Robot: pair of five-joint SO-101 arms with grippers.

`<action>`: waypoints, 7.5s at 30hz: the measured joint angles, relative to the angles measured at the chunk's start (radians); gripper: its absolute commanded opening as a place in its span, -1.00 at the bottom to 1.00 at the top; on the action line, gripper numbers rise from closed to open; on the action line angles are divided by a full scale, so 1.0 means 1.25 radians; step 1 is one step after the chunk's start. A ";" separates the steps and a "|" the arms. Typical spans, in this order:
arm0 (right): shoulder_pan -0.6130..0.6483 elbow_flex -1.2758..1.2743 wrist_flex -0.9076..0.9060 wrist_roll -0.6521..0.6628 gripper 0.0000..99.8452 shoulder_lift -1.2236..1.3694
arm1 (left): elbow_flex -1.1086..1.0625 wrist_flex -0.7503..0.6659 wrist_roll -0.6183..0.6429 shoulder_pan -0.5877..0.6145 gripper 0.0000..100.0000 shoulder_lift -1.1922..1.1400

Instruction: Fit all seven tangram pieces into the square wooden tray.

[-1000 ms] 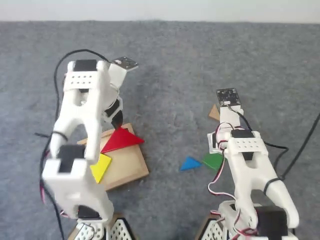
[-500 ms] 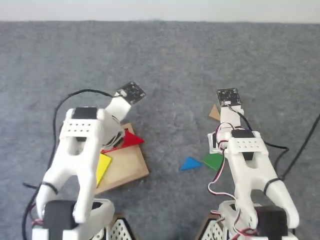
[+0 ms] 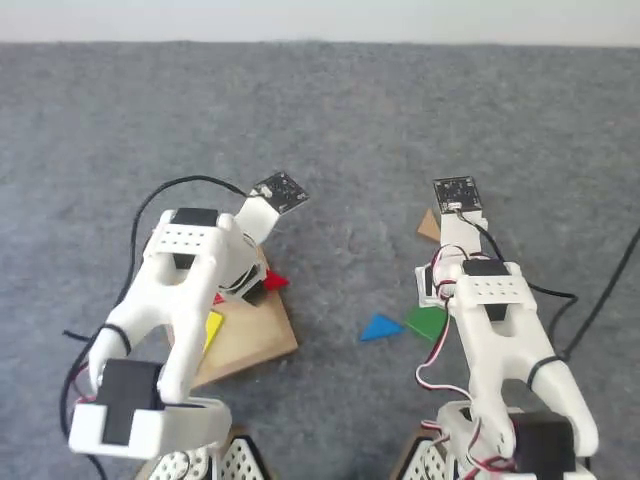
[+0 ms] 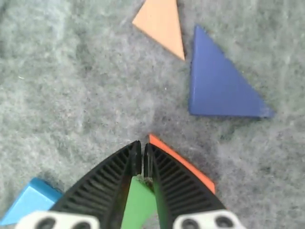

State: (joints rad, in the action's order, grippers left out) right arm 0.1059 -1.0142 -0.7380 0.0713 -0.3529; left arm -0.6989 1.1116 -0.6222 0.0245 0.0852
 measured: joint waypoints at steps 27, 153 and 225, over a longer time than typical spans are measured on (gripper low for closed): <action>0.000 0.000 0.000 0.000 -0.96 0.000 | 0.169 0.027 0.124 -0.005 -0.54 -0.054; 0.080 0.000 -0.080 -0.002 -0.96 0.000 | -0.130 0.020 0.082 0.253 -0.58 0.027; 0.080 0.000 -0.080 -0.002 -0.96 0.000 | 0.093 0.054 0.307 -0.139 -0.78 -0.080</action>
State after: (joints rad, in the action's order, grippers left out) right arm 0.2056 -1.0142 -0.8378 0.0683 -0.3529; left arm -0.5823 1.1792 -0.2386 -0.1488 -0.0146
